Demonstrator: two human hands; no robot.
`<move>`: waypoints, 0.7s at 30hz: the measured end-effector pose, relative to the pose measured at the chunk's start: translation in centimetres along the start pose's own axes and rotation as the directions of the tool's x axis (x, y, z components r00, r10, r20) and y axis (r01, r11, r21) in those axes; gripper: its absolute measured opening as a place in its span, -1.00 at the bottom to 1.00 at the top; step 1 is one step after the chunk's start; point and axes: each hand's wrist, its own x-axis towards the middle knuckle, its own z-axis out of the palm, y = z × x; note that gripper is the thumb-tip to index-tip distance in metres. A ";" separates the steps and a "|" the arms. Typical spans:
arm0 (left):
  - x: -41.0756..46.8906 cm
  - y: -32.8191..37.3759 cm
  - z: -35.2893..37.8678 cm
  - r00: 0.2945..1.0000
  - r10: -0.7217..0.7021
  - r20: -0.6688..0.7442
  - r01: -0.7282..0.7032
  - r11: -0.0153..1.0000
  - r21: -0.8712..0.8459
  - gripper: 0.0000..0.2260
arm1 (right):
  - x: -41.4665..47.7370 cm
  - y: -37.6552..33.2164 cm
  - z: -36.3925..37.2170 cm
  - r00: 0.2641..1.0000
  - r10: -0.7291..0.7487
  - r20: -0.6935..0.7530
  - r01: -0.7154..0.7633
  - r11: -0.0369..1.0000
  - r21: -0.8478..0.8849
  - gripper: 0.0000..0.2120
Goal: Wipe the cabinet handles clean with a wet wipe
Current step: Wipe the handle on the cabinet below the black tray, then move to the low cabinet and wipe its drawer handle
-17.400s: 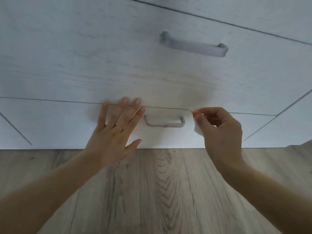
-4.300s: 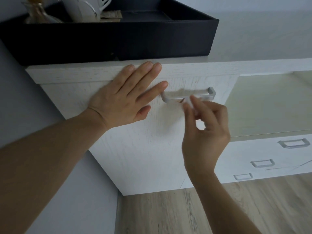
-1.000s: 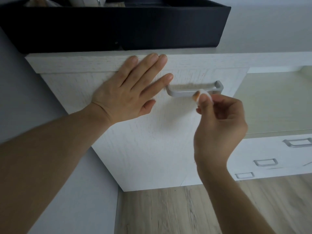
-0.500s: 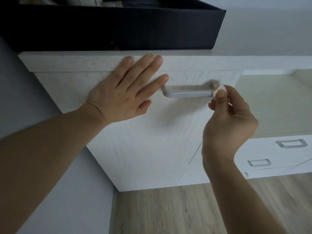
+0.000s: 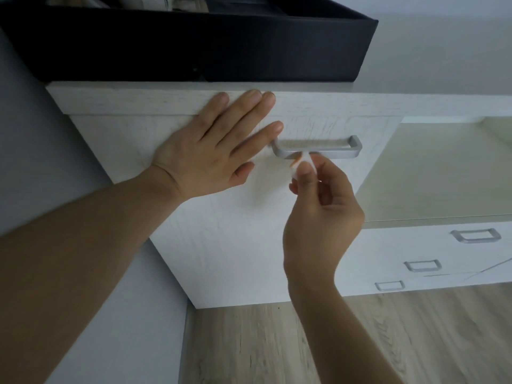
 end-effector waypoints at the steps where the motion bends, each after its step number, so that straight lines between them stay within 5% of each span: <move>1: -0.1 -0.1 0.0 1.000 0.006 0.012 -0.006 1.000 0.007 -0.41 | 0.2 -0.4 -0.4 1.000 -0.017 0.005 0.017 1.000 -0.016 -0.93; 10: 0.1 -0.6 -2.3 0.992 -0.007 0.124 0.032 0.978 -0.205 -0.46 | 4.3 -4.7 -2.6 0.965 -0.245 0.096 0.258 0.954 -0.156 -0.88; 17: 3.5 -5.1 -6.9 0.957 0.074 0.279 0.090 0.843 -0.531 -0.56 | 7.7 -11.8 -1.5 0.853 -0.425 0.303 0.509 0.807 -0.299 -0.86; 21: 7.9 -9.6 -9.0 0.925 0.063 0.375 0.191 0.776 -0.601 -0.58 | 10.7 -18.4 -0.2 0.801 -0.346 0.487 0.560 0.720 -0.409 -0.80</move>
